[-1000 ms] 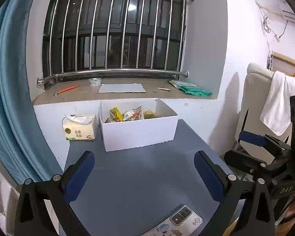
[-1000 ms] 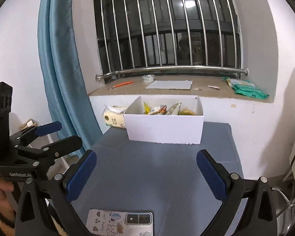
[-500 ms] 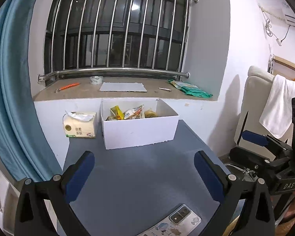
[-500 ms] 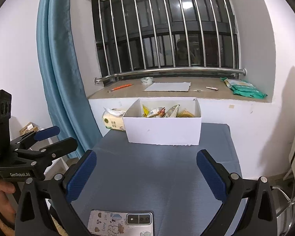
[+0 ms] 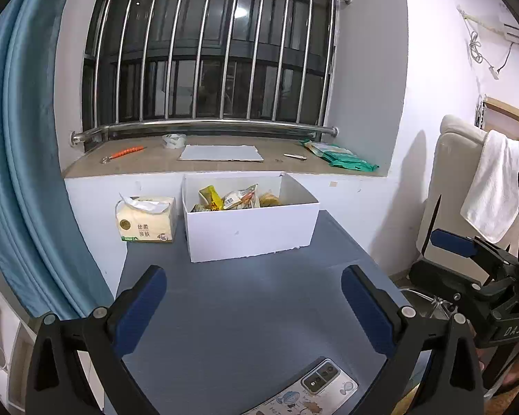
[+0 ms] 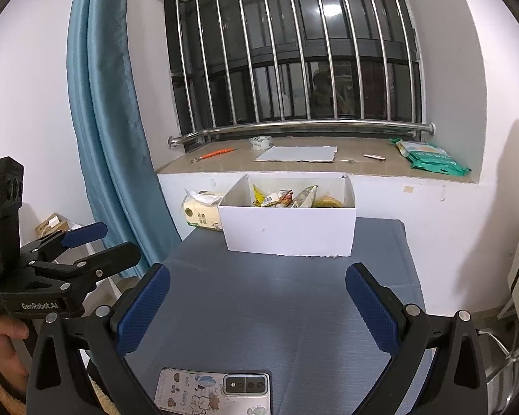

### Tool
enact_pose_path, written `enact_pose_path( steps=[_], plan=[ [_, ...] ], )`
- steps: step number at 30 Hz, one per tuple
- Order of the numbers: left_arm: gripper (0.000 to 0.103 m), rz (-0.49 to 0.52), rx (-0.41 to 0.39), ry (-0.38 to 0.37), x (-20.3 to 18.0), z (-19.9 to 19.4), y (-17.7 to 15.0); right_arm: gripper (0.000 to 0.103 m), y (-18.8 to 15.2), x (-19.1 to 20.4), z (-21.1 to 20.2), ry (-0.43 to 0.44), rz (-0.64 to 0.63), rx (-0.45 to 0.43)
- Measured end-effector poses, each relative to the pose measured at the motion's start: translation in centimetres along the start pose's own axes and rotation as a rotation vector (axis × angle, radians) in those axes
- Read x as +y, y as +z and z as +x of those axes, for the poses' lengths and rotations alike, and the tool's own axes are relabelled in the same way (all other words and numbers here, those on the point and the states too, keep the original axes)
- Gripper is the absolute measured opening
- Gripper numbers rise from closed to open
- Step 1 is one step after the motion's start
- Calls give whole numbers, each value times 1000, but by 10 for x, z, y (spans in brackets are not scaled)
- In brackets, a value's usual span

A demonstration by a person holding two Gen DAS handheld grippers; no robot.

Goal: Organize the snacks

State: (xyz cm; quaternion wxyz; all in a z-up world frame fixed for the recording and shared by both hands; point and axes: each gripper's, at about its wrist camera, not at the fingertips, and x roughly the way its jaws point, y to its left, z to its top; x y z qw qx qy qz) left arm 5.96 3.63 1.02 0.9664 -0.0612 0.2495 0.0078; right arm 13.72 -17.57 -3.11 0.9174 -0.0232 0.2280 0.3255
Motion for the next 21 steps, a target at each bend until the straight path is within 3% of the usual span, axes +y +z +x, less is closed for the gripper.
enact_pose_path(
  steps=[21],
  plan=[
    [103,4,7,1,0,3,0,103,1,1,-2,0,3,2]
  ],
)
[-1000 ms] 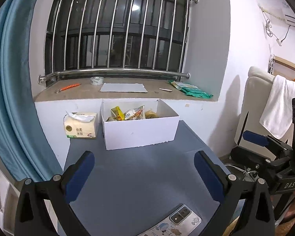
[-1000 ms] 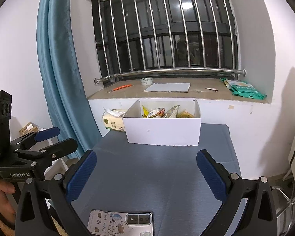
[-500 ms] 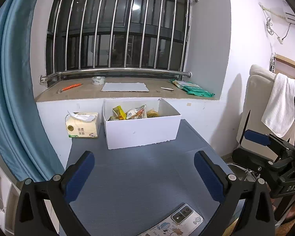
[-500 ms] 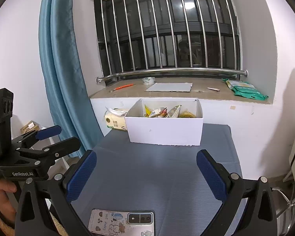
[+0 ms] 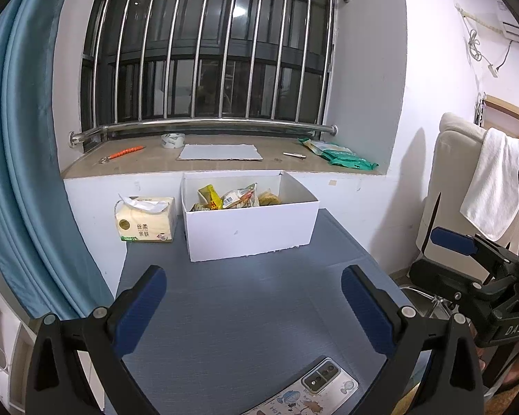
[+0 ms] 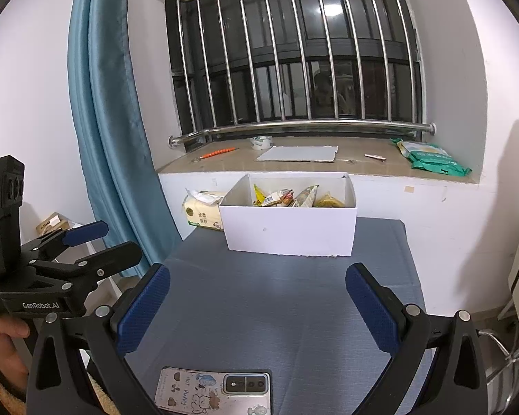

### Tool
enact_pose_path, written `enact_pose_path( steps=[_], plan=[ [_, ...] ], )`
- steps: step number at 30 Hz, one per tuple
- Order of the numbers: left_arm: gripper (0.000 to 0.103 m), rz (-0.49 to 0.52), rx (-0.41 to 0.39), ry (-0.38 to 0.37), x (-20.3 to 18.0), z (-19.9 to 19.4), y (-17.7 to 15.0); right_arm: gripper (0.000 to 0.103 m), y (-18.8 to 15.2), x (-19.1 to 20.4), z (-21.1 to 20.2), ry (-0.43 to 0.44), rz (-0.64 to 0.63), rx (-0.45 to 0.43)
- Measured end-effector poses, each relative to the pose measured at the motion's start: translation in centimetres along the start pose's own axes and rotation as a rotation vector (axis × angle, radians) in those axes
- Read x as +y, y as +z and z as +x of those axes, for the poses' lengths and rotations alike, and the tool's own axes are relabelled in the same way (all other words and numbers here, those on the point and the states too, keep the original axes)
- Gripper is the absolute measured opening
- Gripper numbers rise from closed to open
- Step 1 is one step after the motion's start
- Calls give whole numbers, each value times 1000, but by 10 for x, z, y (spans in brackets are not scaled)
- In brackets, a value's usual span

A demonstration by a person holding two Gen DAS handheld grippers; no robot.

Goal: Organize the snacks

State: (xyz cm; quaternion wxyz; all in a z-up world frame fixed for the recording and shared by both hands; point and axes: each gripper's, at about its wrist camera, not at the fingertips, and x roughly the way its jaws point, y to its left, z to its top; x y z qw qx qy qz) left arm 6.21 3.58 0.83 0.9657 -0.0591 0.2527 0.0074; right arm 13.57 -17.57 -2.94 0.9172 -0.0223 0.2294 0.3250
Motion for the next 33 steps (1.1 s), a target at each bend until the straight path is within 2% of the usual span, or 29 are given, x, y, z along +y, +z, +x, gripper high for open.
enact_pose_path(
  steps=[33],
  plan=[
    [103,2,-6,-3,1,-1,2,103,0,0,1,3,-13,6]
  ],
)
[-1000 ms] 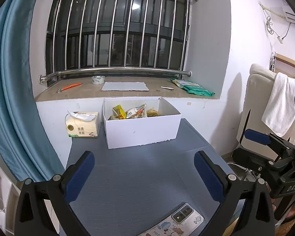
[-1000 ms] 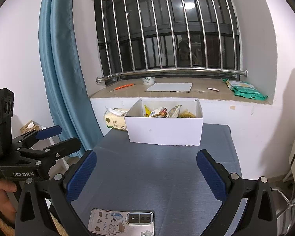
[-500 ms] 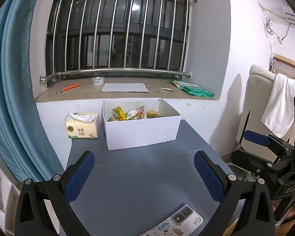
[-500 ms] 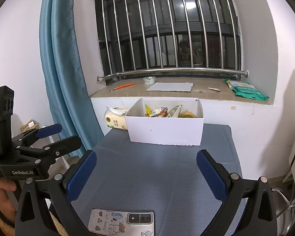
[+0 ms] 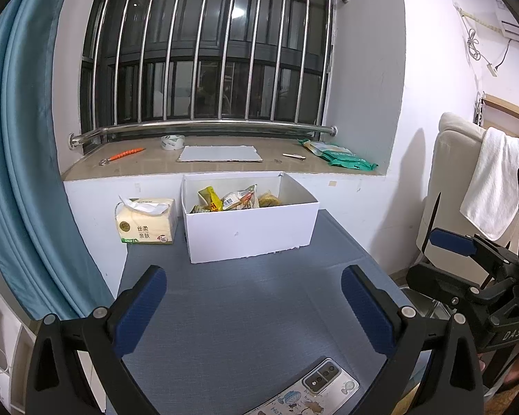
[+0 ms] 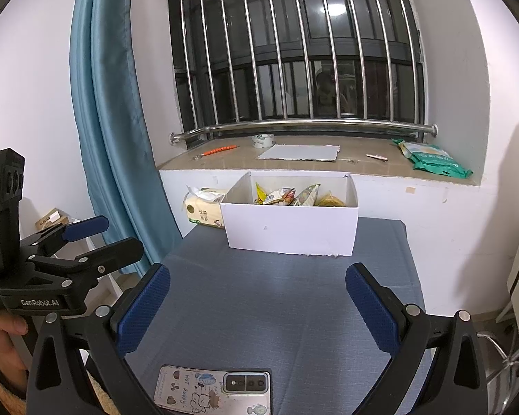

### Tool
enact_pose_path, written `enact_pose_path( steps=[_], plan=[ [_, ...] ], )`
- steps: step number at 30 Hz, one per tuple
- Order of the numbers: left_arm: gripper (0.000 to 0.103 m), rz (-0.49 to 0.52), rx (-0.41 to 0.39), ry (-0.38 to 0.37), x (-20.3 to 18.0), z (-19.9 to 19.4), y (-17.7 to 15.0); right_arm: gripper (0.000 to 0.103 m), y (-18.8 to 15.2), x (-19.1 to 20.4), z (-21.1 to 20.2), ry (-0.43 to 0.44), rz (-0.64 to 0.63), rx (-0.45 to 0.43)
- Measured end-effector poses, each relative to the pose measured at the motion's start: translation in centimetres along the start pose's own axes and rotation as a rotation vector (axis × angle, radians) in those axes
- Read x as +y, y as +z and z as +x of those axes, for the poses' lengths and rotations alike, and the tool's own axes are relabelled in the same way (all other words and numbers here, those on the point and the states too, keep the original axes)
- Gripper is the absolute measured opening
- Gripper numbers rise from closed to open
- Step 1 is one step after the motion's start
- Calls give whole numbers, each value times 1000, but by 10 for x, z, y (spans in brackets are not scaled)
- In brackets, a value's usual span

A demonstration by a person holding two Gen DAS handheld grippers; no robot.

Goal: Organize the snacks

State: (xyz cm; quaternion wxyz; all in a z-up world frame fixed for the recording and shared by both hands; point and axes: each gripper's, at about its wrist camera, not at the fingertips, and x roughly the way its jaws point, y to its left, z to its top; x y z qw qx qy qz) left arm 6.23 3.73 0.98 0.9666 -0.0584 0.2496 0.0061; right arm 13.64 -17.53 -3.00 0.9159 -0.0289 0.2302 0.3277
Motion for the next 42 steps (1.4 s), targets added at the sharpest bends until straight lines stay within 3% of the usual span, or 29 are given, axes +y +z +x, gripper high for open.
enact_pose_path(
  steps=[42],
  plan=[
    [103,26,6,-11,1,1,-5,103,-2,-1,-1,3,-3,0]
  ],
)
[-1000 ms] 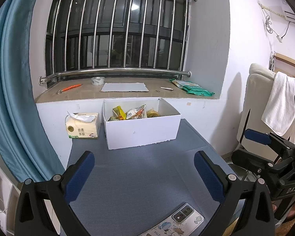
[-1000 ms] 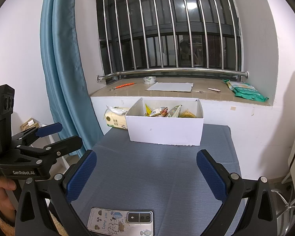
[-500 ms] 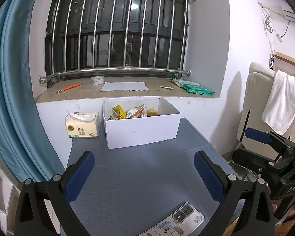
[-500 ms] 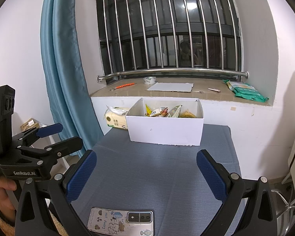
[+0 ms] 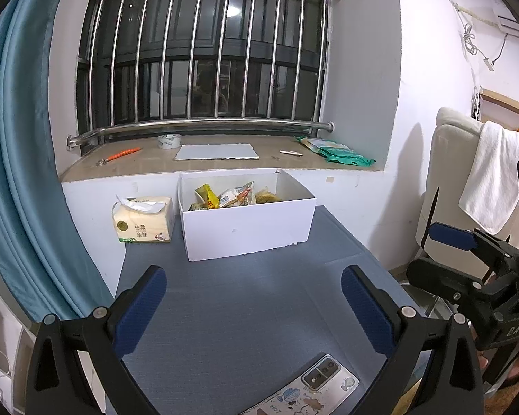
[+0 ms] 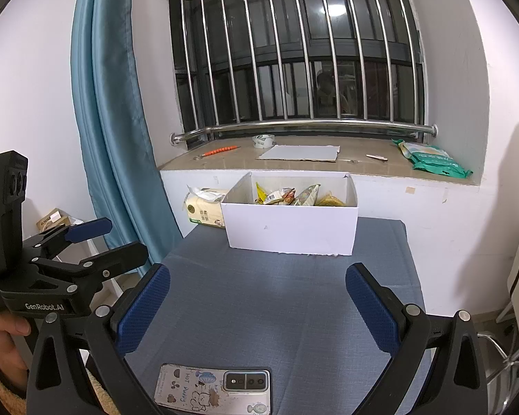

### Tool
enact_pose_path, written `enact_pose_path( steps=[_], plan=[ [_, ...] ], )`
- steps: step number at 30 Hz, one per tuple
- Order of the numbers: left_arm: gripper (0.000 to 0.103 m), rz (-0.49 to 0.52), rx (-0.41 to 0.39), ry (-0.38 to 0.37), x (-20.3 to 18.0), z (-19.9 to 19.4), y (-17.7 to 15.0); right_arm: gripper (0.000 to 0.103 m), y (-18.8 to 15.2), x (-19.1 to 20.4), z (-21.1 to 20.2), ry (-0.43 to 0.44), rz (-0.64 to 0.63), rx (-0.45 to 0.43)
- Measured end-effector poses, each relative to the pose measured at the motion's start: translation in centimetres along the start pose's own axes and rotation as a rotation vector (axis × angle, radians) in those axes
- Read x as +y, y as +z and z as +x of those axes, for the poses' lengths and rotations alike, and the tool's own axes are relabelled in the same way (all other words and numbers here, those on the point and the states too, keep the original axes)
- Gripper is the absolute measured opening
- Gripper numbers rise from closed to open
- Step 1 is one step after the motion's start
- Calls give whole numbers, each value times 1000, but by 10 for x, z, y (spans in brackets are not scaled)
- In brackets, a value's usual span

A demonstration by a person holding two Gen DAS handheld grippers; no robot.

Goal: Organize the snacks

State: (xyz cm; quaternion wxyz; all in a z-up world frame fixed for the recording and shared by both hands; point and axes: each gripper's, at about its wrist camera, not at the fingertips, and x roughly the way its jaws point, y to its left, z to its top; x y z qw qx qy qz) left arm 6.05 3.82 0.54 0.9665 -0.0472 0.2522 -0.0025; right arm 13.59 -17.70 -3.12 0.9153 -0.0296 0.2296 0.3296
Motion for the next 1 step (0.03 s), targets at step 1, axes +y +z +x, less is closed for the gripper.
enact_pose_path(
  steps=[1],
  plan=[
    [103,3,0,-1,-1,0,0,103,0,1,0,-1,0,0]
  ],
)
